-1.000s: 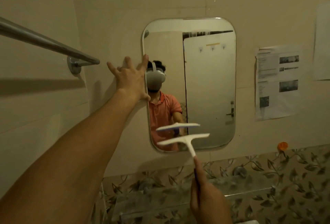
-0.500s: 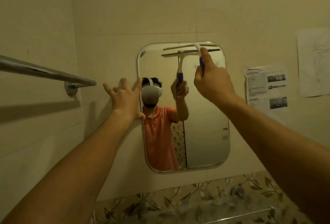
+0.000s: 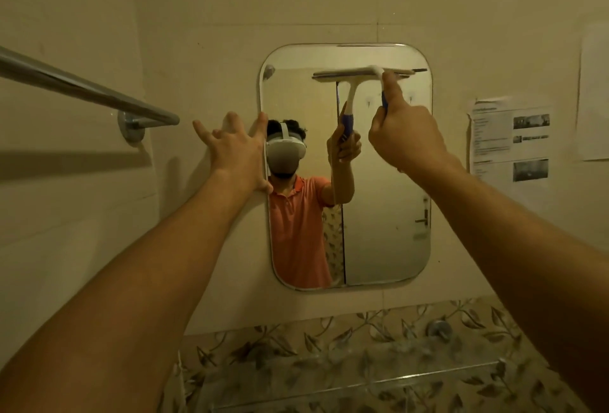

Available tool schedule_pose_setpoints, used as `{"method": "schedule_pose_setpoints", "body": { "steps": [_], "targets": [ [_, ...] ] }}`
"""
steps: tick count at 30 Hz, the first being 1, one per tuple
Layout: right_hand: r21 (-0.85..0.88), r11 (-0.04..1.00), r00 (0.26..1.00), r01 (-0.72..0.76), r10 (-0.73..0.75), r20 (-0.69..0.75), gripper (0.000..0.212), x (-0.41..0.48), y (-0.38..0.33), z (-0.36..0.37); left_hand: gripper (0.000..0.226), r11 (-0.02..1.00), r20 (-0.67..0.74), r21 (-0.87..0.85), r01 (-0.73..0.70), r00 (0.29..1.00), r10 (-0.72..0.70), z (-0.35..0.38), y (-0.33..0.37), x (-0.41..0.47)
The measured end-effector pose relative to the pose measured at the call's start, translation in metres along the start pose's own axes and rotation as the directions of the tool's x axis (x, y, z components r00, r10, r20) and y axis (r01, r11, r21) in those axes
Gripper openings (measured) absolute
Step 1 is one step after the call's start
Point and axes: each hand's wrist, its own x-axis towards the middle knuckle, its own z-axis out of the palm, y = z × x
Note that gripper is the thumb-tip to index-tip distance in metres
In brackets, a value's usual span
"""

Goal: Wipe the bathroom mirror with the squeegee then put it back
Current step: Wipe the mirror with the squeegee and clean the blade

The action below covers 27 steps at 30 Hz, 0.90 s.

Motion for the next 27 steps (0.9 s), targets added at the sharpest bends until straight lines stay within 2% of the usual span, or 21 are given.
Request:
{"method": "schedule_pose_setpoints", "body": {
  "steps": [6, 17, 23, 27],
  "targets": [
    [-0.001, 1.0, 0.996, 0.002, -0.002, 0.089, 0.067, -0.072, 0.023, 0.03, 0.152, 1.0, 0.013, -0.012, 0.003, 1.0, -0.003, -0.003, 0.001, -0.002],
    [-0.13, 0.989, 0.972, -0.069, 0.095, 0.213, 0.081, -0.211, 0.084, 0.104, 0.154, 1.0, 0.025, -0.024, 0.002, 1.0, -0.001, -0.005, 0.002, -0.003],
    [-0.157, 0.977, 0.88, -0.147, 0.202, 0.429, 0.081, -0.267, 0.098, 0.117, 0.152, 1.0, 0.005, -0.024, 0.005, 1.0, -0.005, -0.003, 0.002, -0.003],
    [-0.153, 0.964, 0.839, -0.22, 0.267, 0.475, 0.08, -0.284, 0.112, 0.126, 0.151, 1.0, 0.006, -0.019, 0.009, 1.0, -0.009, -0.002, 0.002, -0.002]
  ]
}}
